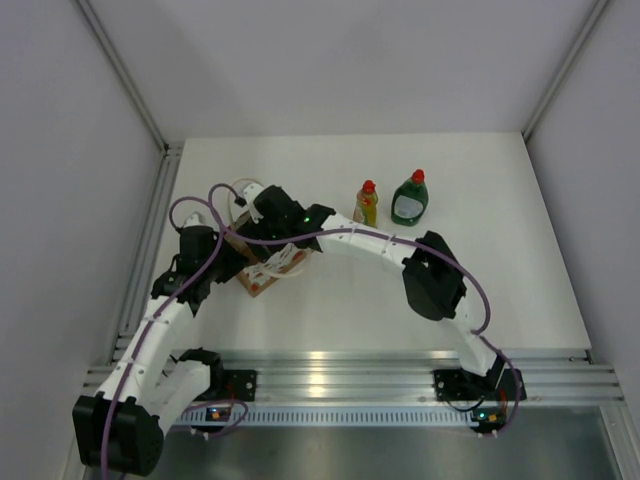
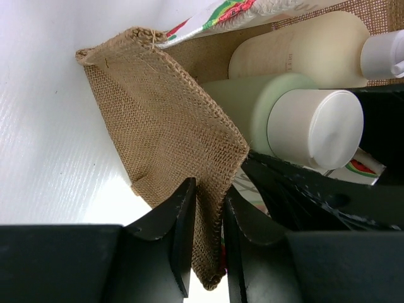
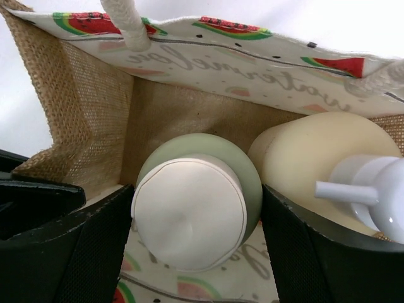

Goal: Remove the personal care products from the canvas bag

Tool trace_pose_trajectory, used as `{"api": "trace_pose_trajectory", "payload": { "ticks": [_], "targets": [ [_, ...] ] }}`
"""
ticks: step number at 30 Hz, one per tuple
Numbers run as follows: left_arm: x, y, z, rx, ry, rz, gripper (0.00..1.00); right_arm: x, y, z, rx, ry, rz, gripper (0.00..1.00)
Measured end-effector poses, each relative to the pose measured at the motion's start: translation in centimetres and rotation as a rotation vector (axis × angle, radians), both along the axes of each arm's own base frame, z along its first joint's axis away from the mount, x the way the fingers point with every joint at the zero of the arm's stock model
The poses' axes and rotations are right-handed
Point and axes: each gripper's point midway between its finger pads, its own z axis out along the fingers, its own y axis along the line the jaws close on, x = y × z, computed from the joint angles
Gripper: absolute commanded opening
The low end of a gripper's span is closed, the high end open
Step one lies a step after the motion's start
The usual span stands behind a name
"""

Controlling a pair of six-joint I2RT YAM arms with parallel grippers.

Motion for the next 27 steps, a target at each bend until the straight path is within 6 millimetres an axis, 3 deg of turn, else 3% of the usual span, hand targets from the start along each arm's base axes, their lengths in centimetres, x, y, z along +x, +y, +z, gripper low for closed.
{"api": "trace_pose_trajectory", "payload": {
  "ticks": [16, 18, 21, 22, 27],
  "targets": [
    [-0.1, -0.2, 0.0, -0.011, 0.002, -0.006, 0.25, 1.1, 1.4, -2.6, -0.016, 0.009, -0.026, 0.75],
    [-0.1, -0.3, 0.0, -0.013, 0.003, -0.008, 0.25, 1.1, 1.4, -2.7, -0.018, 0.009, -0.026, 0.7],
    [-0.1, -0.3, 0.0, -0.013, 0.003, -0.008, 0.25, 1.3, 1.3, -2.6, -0.02, 0.002, -0.035, 0.46],
    [-0.1, -0.3, 0.0, -0.013, 0.002, -0.008, 0.25, 1.4, 1.3, -2.6, -0.021, -0.001, -0.035, 0.29],
    [-0.1, -0.3, 0.0, -0.013, 0.002, -0.008, 0.25, 1.4, 1.3, -2.6, -0.023, -0.004, -0.034, 0.08]
  ]
}}
